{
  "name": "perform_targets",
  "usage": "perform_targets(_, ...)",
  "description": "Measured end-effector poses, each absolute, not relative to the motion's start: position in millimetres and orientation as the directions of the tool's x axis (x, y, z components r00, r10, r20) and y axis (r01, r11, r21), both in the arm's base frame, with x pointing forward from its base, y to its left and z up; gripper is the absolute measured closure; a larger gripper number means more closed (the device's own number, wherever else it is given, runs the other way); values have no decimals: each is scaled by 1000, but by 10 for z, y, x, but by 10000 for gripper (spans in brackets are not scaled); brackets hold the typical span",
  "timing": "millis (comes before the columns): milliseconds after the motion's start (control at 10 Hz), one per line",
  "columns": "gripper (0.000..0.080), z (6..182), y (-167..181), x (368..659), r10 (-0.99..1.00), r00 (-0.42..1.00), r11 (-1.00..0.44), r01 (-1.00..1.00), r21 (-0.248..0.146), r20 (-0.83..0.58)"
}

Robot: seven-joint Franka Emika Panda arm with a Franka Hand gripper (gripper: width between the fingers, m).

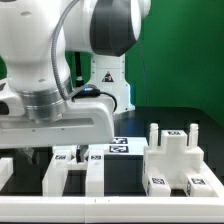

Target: Assemble chair

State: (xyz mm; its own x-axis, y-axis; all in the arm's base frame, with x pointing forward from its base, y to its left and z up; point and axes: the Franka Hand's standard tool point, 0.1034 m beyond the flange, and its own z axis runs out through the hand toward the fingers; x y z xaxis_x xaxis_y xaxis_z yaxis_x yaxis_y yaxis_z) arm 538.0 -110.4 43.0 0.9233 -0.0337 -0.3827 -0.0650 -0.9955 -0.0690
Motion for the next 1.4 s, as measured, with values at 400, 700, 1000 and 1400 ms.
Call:
perform_targets(400, 150, 389, -1040, 5260, 7, 790, -991, -77, -110, -614)
perform_targets(700, 150, 347, -1226, 5455, -16, 648, -997, -68, -37, -762)
perform_targets(1000, 150, 322, -1225, 5471, -9, 652, -997, -63, -42, -758)
perform_targets(1400, 150, 257, -1186, 5389, -32, 616, -996, -81, -23, -787)
